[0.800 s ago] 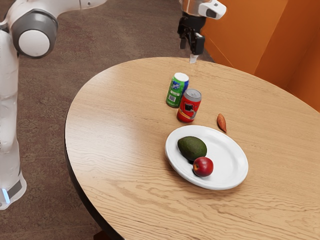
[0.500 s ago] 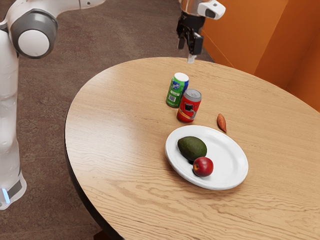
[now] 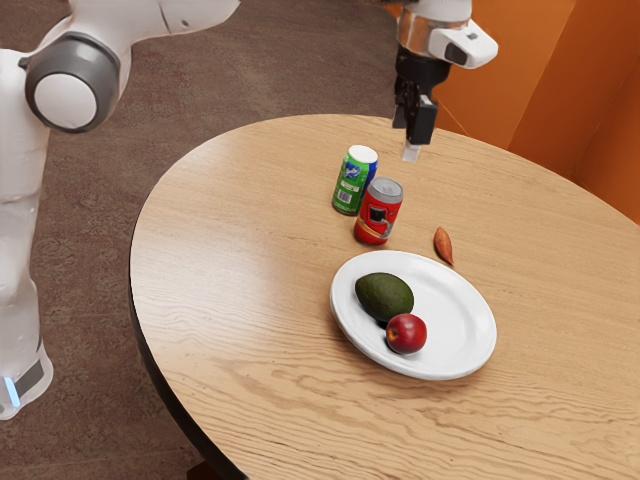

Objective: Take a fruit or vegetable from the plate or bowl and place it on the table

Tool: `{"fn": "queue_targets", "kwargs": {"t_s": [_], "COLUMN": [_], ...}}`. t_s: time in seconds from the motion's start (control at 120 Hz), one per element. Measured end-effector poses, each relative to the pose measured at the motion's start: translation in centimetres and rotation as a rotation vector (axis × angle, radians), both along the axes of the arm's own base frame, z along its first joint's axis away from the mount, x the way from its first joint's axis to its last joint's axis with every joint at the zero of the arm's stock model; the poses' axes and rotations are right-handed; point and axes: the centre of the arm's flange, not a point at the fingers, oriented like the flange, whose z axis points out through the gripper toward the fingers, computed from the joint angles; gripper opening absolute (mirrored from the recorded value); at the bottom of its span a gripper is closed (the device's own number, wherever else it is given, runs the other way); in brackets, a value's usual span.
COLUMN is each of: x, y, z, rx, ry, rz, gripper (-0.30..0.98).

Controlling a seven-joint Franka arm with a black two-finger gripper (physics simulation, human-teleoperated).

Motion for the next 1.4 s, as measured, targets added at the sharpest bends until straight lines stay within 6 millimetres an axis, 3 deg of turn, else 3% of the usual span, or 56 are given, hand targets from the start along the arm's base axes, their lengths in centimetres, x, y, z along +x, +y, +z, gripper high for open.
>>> {"fn": "queue_targets", "kwargs": {"t_s": [0.133, 0.2, 0.3, 0.425, 0.658, 0.758, 0.95, 1.192, 1.4], "x": [-0.2, -0.4, -1.0, -2.8, -3.6, -3.7, -2.7, -2.8, -1.3], "y": [-0.1, -1.3, -4.4, -5.2, -6.1, -5.3, -1.2, -1.7, 0.7], "z": [-0.2, -0.4, -4.7, -9.4, -13.2, -13.1, -12.7, -13.0, -14.6], "rx": [0.000, 0.001, 0.002, 0.007, -0.010, -0.016, -0.026, -0.027, -0.029], "ry": [0.021, 0.028, 0.085, 0.124, 0.108, 0.081, 0.047, 0.042, 0.057], "rz": [-0.003, -0.026, -0.079, -0.095, -0.111, -0.097, -0.021, -0.033, 0.004], "gripper": [0.69, 0.69, 0.69, 0.69, 0.69, 0.69, 0.69, 0.69, 0.69]}}
